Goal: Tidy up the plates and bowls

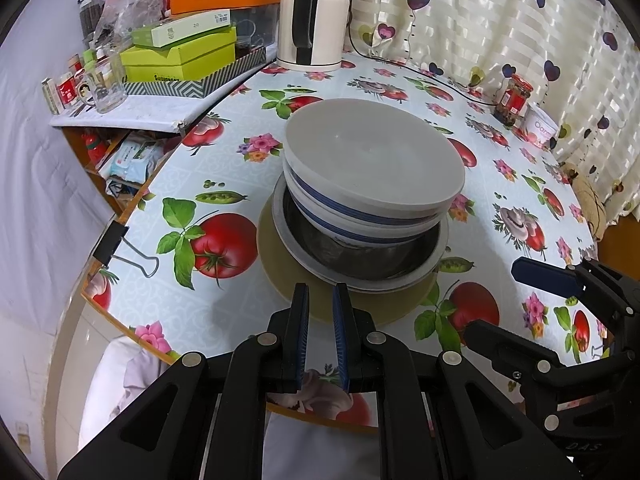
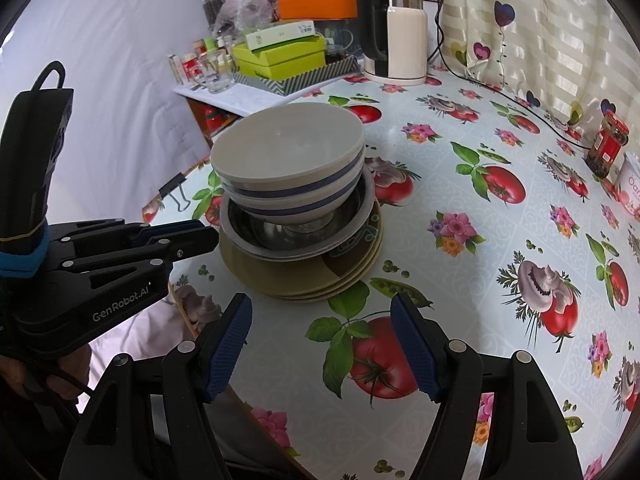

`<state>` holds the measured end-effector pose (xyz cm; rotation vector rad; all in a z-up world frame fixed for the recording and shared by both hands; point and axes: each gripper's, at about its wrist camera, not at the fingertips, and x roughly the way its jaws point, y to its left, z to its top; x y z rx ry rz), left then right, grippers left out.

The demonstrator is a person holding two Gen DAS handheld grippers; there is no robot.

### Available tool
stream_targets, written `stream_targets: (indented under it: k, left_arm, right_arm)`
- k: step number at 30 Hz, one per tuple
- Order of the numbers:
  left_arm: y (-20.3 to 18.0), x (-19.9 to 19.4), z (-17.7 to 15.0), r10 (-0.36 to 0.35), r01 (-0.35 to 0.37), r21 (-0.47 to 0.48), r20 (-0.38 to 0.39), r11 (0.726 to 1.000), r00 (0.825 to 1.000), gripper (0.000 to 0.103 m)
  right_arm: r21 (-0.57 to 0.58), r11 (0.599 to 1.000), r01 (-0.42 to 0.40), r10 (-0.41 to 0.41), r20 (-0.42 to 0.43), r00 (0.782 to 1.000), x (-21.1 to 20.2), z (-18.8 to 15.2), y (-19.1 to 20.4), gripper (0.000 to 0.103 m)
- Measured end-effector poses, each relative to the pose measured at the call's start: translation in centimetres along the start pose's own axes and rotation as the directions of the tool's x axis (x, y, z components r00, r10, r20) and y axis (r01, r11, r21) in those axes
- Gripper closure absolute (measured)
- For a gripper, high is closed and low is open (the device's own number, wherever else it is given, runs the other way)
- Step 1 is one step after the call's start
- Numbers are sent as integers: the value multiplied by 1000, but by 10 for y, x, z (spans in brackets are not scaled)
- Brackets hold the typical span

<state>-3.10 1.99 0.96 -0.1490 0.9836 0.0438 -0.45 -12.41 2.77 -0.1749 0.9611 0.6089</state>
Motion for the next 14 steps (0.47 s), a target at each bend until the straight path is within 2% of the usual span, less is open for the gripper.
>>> stream_targets:
  k: [14]
  left_arm:
    - [-2,2,3,-1,1,-1,-2,1000,1000,91]
  right_arm:
    - [1,1000,-9,9,-10,1000,3,-2,3,30]
